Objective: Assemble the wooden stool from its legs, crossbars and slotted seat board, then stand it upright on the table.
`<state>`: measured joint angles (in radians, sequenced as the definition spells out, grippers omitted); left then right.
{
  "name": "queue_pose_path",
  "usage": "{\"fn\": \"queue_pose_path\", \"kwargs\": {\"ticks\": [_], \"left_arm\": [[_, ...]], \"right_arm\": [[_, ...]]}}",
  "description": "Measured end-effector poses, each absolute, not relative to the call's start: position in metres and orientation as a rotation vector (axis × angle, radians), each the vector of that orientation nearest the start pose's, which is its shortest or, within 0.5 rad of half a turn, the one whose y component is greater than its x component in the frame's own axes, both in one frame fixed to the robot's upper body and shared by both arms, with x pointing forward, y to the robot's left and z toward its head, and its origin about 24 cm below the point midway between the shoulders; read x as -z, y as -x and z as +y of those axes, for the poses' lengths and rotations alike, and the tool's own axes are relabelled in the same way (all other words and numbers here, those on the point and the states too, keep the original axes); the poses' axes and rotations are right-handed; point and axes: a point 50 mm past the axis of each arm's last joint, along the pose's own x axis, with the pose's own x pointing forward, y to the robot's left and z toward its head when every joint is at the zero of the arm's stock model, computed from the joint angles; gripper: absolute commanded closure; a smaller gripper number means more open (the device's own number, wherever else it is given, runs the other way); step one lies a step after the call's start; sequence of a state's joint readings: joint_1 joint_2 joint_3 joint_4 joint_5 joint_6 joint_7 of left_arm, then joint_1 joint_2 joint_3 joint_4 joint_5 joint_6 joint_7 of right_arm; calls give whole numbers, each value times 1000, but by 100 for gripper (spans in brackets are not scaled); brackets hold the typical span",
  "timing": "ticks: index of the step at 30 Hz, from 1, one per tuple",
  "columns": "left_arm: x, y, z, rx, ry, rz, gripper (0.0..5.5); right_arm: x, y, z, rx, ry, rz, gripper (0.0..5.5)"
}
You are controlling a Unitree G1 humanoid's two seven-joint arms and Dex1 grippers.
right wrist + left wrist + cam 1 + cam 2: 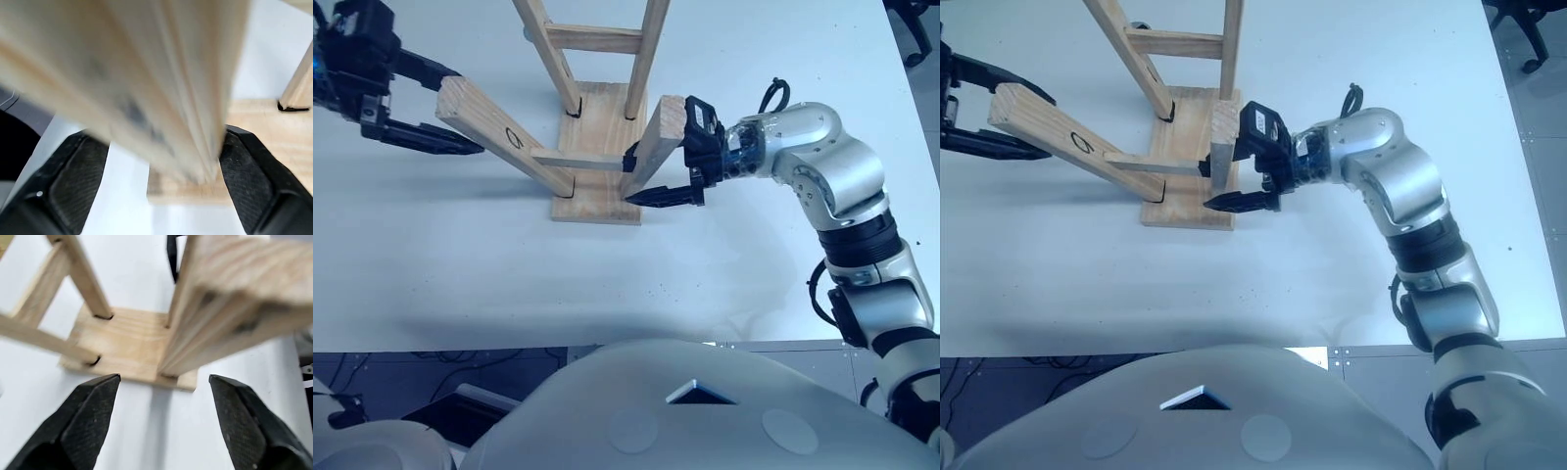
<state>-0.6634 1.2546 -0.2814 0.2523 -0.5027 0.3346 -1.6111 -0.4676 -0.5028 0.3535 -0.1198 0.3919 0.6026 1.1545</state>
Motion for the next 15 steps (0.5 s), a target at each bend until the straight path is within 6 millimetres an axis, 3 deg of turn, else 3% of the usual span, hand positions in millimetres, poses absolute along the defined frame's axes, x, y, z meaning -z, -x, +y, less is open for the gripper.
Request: {"fn": "queue_pose_path", "kwargs": {"ticks": [3,6,9,10,12,15], "left_arm": [[-210,-259,308,1213,-438,637,258],[-181,-239,320,1143,-311,684,307],[-153,-218,310,1122,-236,702,355],[-142,-211,300,1108,-205,697,376],[-125,-201,275,1066,-120,648,406],[-112,-199,254,895,-36,600,453]], "right_arm": [[-115,-258,-117,-1504,163,386,185],[-108,-248,-130,-1513,183,441,207],[-103,-257,-136,-1394,280,405,258],[-100,-270,-136,-1274,318,361,281],[-101,-285,-123,-1127,352,251,317],[-101,-287,-98,-1050,362,161,372]]}}
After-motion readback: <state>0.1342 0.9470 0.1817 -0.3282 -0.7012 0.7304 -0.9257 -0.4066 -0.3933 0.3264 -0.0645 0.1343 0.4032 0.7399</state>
